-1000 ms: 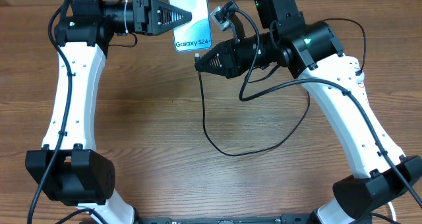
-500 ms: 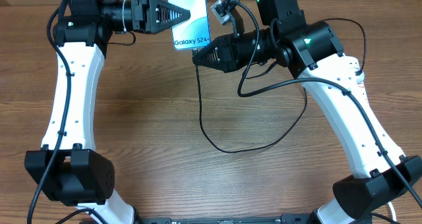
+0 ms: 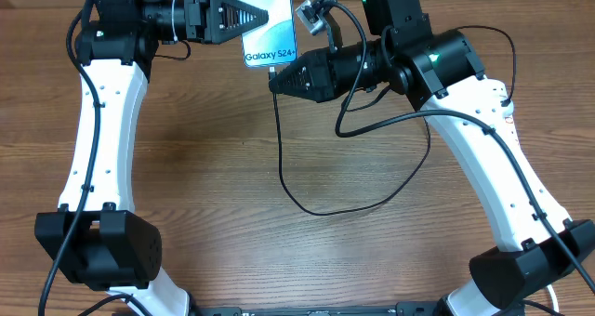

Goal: Plug charger to phone and switch on socket

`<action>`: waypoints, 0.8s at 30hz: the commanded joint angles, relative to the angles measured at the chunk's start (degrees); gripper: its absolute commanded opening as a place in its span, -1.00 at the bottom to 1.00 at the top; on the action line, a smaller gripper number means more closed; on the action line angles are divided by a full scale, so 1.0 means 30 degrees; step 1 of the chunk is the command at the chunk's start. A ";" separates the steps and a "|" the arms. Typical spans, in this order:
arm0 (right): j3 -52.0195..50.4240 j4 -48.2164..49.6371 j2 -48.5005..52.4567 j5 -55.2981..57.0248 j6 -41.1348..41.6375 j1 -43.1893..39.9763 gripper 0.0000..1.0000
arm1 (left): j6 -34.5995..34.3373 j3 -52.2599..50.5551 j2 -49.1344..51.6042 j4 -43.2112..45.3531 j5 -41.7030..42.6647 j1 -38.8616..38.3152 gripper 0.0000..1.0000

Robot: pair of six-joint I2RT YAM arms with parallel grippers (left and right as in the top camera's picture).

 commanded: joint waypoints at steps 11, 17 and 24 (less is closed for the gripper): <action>0.0488 0.0299 -0.0481 0.0240 0.0007 -0.0109 -0.93 | -0.0291 0.0095 -0.0160 0.0160 0.0546 -0.0124 -0.92; 0.0488 0.0364 -0.0481 0.0240 0.0007 -0.0109 -0.92 | -0.0306 0.0095 -0.0160 0.0525 0.0546 -0.0124 -0.92; 0.0481 0.0539 -0.0481 0.0255 0.0000 -0.0109 -0.92 | -0.0306 0.0095 -0.0160 0.0568 0.0546 -0.0124 -0.92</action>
